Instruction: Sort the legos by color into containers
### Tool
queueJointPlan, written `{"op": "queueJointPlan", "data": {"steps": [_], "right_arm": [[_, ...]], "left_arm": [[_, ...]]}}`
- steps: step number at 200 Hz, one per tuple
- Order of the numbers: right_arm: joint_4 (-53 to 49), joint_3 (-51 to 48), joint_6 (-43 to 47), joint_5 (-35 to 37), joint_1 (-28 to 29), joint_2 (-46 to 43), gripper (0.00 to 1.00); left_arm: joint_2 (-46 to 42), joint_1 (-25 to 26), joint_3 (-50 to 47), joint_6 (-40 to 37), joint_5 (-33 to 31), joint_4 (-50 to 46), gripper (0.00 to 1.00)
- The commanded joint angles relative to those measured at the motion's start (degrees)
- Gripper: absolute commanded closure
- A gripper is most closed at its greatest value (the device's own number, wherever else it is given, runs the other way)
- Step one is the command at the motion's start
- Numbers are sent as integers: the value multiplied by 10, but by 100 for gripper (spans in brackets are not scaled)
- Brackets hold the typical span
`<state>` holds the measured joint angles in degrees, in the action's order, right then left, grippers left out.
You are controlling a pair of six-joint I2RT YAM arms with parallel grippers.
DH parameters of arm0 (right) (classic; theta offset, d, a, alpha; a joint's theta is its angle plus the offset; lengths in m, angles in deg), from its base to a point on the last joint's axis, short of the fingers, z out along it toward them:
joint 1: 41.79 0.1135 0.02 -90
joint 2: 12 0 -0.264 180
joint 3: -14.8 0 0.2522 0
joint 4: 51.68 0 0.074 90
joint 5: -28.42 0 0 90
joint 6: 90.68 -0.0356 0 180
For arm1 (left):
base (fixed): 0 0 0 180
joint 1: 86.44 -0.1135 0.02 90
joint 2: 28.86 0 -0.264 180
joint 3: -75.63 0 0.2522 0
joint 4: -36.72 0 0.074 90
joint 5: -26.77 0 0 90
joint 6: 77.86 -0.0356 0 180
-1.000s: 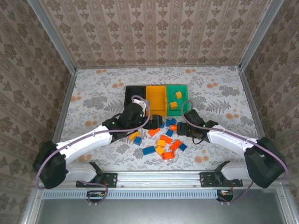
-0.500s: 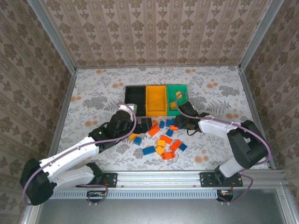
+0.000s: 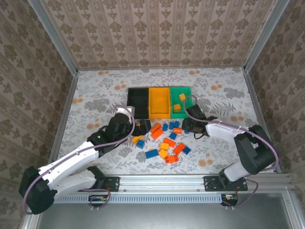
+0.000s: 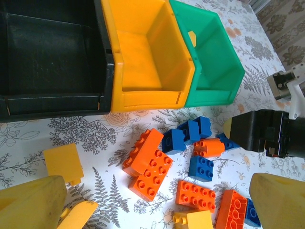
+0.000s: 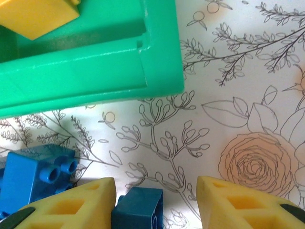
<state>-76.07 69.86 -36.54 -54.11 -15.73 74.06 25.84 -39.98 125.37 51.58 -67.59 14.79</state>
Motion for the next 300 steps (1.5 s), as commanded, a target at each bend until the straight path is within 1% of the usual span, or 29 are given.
{"op": "queueJointPlan", "data": {"steps": [1, 21, 37, 57, 79, 95, 110, 125, 148, 168, 186, 216, 243, 260, 268, 279, 288, 300], "right_arm": [[-5, -9, 12, -12, 9, -18, 48], [-1, -8, 13, -17, 9, -10, 44], [0, -6, 12, -19, 8, 7, 46], [-3, -6, 7, -21, 8, 26, 55], [-4, -10, 6, -19, 8, 28, 65], [-9, -9, 11, -22, 9, 11, 72], [-23, 2, 23, -33, 11, -24, 78], [-38, 32, 37, -47, 23, -56, 82], [-70, 112, 56, -41, 63, -58, 84], [-64, 172, 58, -42, 81, -23, 84], [-59, 225, 61, -36, 86, 33, 84], [-44, 314, 72, -23, 87, 132, 83], [-72, 408, 80, 2, 86, 214, 82], [-89, 447, 78, 12, 86, 250, 79], [-94, 462, 77, 12, 86, 262, 74], [-100, 477, 76, 11, 86, 273, 61], [-104, 487, 76, 11, 86, 276, 52], [-106, 492, 76, 7, 86, 271, 45]], "left_arm": [[-13, -4, -6, 9, -2, -15, 0], [-14, -7, -11, 13, -1, -13, 0], [-13, -8, -13, 16, 2, -10, 0], [-13, -9, -13, 16, 4, -11, 0], [-14, -12, -13, 15, 4, -16, 0], [-19, -13, -14, 13, 0, -20, 0], [-25, -15, -16, 8, -7, -24, 0], [-31, -18, -19, 7, -18, -33, 0], [-41, -26, -29, 10, -23, -43, 0], [-53, -31, -43, 16, -24, -47, 0], [-61, -33, -52, 21, -23, -54, 0], [-65, -36, -61, 25, -23, -75, 0], [-64, -40, -64, 27, -31, -98, 2], [-60, -44, -66, 29, -30, -105, 2], [-55, -44, -67, 30, -29, -107, 2], [-46, -45, -66, 28, -29, -110, 2], [-39, -46, -65, 27, -26, -108, 2], [-29, -47, -64, 25, -22, -104, 2]]}}
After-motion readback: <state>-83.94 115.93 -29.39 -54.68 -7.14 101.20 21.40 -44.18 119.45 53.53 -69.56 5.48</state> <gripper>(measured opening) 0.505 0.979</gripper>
